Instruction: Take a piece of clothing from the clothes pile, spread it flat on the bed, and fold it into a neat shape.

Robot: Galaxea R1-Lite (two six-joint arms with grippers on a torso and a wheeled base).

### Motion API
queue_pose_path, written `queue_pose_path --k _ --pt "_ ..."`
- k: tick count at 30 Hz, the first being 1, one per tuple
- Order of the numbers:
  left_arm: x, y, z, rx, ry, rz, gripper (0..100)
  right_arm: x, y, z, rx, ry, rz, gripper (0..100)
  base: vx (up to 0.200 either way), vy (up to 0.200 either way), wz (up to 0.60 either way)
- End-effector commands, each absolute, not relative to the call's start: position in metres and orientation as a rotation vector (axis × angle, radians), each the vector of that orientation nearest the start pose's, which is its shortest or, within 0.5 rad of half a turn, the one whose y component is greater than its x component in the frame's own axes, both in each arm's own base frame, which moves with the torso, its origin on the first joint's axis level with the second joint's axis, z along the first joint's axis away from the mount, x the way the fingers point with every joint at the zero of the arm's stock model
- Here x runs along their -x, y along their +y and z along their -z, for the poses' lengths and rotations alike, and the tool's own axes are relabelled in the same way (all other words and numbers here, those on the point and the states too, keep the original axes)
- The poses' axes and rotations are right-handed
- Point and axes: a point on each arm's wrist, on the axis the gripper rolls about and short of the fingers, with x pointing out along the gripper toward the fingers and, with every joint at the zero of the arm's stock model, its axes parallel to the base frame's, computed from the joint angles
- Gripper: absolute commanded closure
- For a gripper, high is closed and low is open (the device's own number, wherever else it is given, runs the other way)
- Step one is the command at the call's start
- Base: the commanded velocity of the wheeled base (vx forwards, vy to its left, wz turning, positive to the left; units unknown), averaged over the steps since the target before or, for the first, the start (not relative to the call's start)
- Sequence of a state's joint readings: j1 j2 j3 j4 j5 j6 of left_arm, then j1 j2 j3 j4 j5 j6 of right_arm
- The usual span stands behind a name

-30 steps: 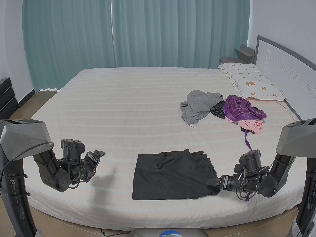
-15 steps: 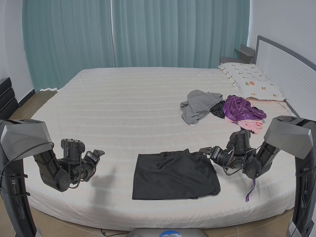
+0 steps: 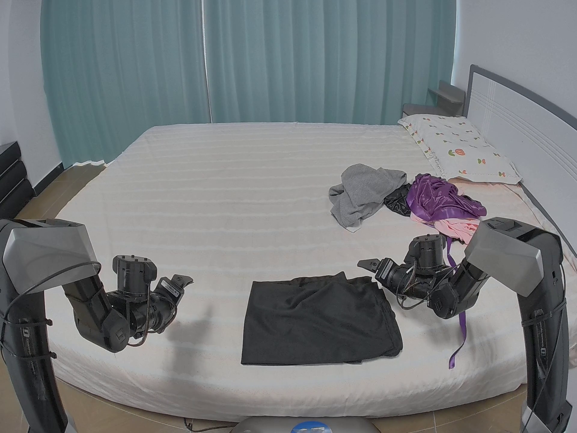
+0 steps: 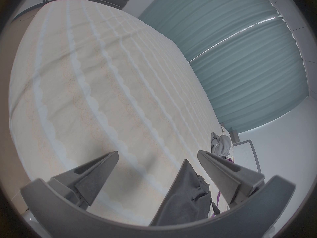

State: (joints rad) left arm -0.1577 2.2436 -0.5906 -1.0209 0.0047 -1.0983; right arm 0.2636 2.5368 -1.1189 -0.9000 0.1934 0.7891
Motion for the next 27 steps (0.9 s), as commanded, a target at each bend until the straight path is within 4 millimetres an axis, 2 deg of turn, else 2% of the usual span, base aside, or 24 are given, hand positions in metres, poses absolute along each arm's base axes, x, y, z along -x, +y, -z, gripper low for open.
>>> queue_pose_path --k 1,6,7,17,27 --pt "-0.326 -0.052 0.007 1.006 0.644 -0.214 0 -0.423 0.118 0.052 -0.741 0.694 -0.224 0 0.0 0.0 0.0" --pt "-0.327 -0.052 0.006 1.007 0.638 -0.211 0 -0.424 0.119 0.053 -0.743 0.717 -0.241 0 0.0 0.0 0.0" --pt "-0.327 -0.052 0.006 1.007 0.638 -0.211 0 -0.424 0.119 0.053 -0.743 0.718 -0.239 100 0.0 0.0 0.0" --pt "-0.327 -0.052 0.007 1.007 0.64 -0.211 0 -0.424 0.114 0.056 -0.737 0.712 -0.218 100 0.0 0.0 0.0" --pt "-0.327 -0.052 0.009 1.003 0.637 -0.224 0 -0.427 0.093 0.053 -0.754 0.692 -0.159 100 0.0 0.0 0.0"
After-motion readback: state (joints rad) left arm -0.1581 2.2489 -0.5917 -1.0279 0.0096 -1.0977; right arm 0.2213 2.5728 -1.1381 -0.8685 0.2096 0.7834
